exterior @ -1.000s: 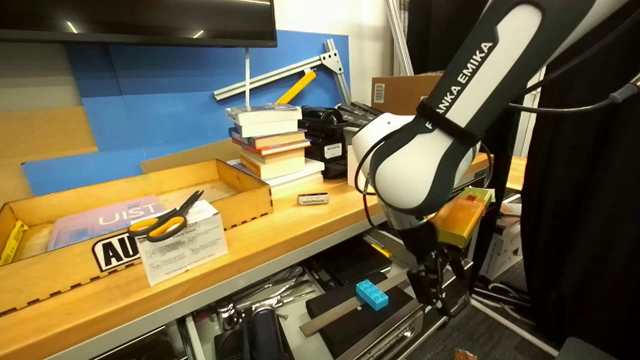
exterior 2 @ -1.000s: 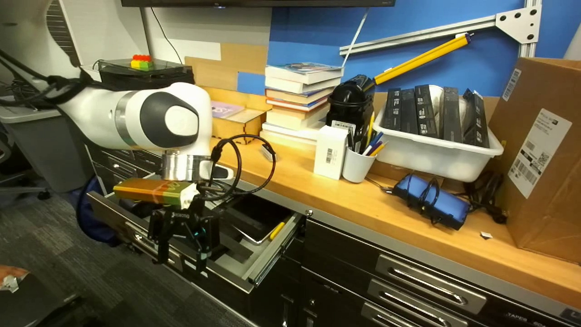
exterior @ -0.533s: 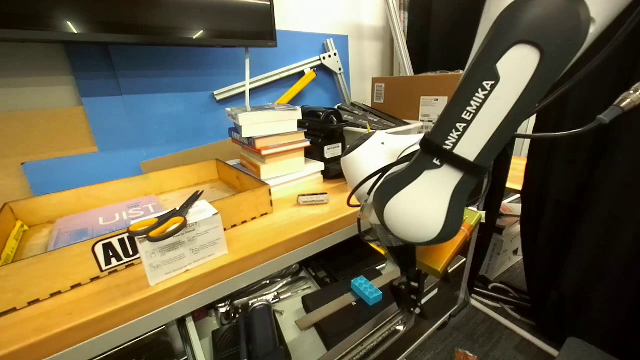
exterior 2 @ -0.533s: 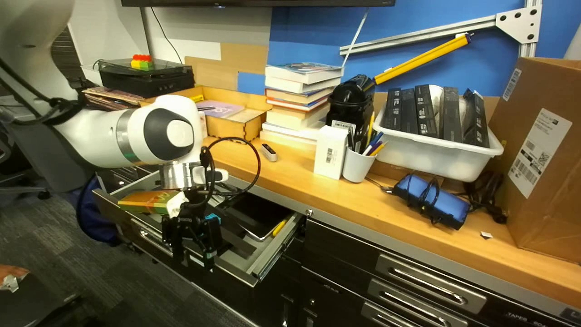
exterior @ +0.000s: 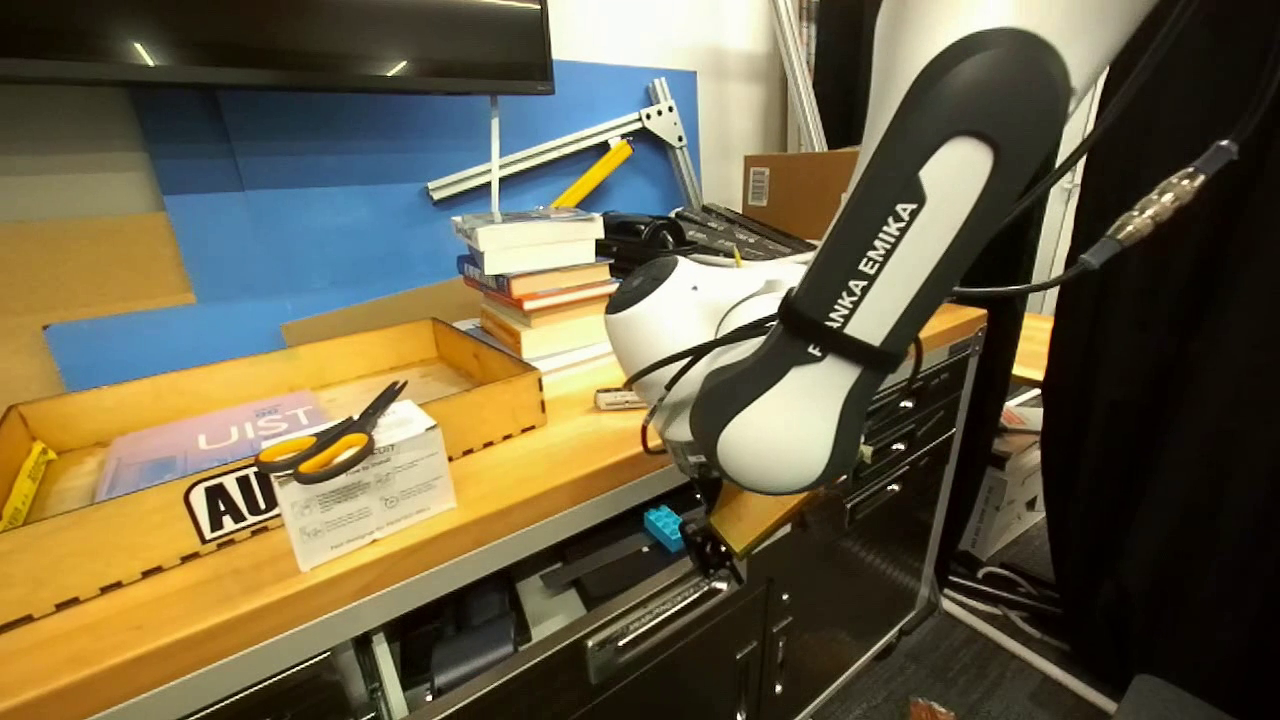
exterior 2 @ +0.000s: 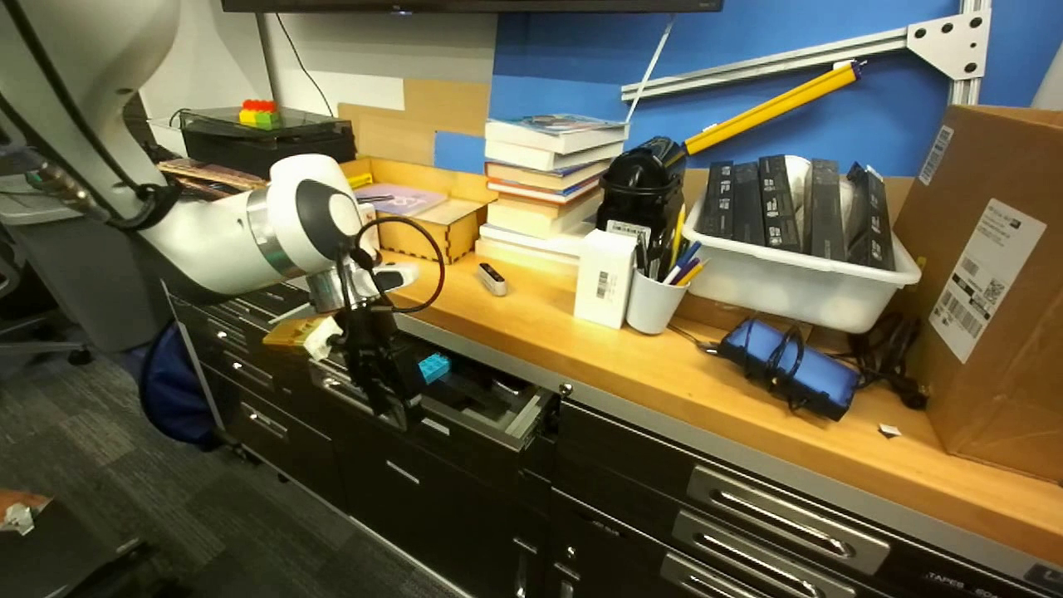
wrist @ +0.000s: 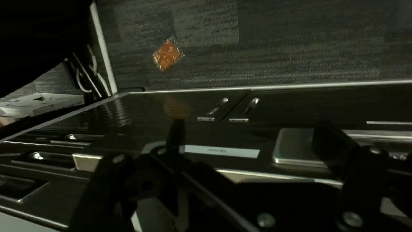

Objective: Pick up the blue object from the counter and put it in the open drawer and close it

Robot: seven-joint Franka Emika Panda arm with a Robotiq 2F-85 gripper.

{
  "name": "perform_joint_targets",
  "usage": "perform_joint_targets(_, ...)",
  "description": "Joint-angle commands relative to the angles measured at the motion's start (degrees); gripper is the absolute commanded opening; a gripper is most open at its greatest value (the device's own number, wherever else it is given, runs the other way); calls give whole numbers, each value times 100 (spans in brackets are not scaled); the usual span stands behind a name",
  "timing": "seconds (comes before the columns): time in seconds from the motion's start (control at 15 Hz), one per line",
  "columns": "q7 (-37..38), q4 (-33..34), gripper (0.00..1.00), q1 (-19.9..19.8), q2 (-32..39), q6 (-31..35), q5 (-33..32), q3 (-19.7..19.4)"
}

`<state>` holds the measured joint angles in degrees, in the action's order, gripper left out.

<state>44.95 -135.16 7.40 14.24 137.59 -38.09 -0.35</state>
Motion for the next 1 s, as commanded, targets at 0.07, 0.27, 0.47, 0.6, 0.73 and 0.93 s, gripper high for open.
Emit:
perform_joint_targets(0.07,1128,877,100,368,721,229,-550,-102)
perform_joint_targets(0.27,1563,1036,100,479,725,328,-794,-128)
perform_joint_targets(0.47,1819,893,100,463,462,457,-1031,-149)
perform_joint_targets(0.6,1916,672,100,397,157,552,-1148,-178)
perform_joint_targets(0.73,2224,530,100,361,-112,716,-1417,-270)
perform_joint_targets(0.93,2437,348,100,221,-502,974,-1602,-206)
